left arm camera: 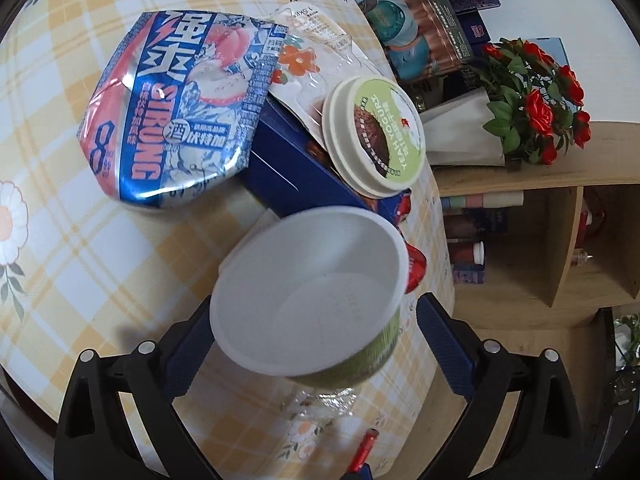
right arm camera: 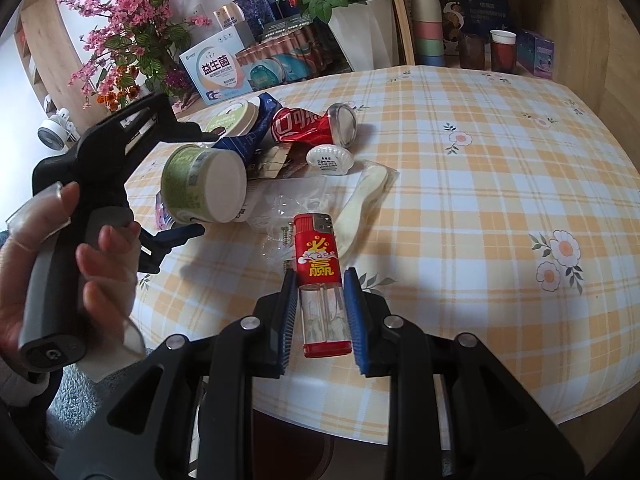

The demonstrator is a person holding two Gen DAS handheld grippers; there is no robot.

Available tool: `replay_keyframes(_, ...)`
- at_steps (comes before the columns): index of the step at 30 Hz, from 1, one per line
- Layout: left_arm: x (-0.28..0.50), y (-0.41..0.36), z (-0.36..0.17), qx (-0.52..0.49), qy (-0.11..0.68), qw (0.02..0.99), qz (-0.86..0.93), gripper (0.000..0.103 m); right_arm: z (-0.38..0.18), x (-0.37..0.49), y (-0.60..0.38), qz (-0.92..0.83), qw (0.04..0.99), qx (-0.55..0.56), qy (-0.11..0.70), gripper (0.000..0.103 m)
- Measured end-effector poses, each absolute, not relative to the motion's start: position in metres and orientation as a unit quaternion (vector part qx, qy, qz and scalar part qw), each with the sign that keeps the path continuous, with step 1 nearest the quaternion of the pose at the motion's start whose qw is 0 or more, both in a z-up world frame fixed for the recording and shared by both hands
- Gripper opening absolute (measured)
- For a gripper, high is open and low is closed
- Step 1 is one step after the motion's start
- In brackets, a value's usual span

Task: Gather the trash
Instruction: 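Grasp the white-and-green paper cup with the left tool while the right tool holds the lighter, then carry the cup over the brown bin and open the left tool while the right tool carries the lighter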

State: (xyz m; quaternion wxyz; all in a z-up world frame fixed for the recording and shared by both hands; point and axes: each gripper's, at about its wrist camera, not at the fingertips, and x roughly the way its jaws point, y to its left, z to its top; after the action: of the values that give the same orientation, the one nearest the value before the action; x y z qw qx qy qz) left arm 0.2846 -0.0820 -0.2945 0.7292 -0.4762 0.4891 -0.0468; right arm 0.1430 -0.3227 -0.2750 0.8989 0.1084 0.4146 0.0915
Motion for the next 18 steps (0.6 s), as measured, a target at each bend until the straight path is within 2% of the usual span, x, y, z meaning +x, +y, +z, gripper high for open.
replay_keyframes(1,0.284,-0.081,-0.296,-0.472,0.49,0.731,-0.046,0.085,-0.275,0.143,-0.323,0.091,0.899,0.109,0.414,0.027)
replay_keyframes(11,0.263,-0.071,-0.279,-0.418,0.486,0.762,-0.093,0.084,-0.266,0.142,-0.326,0.087,0.904,0.108,0.405,0.027)
replay_keyframes(18,0.24,-0.068,-0.245,-0.334,0.479,0.8,-0.139,0.084,-0.248,0.136,-0.317,0.092,0.911,0.103,0.389,0.027)
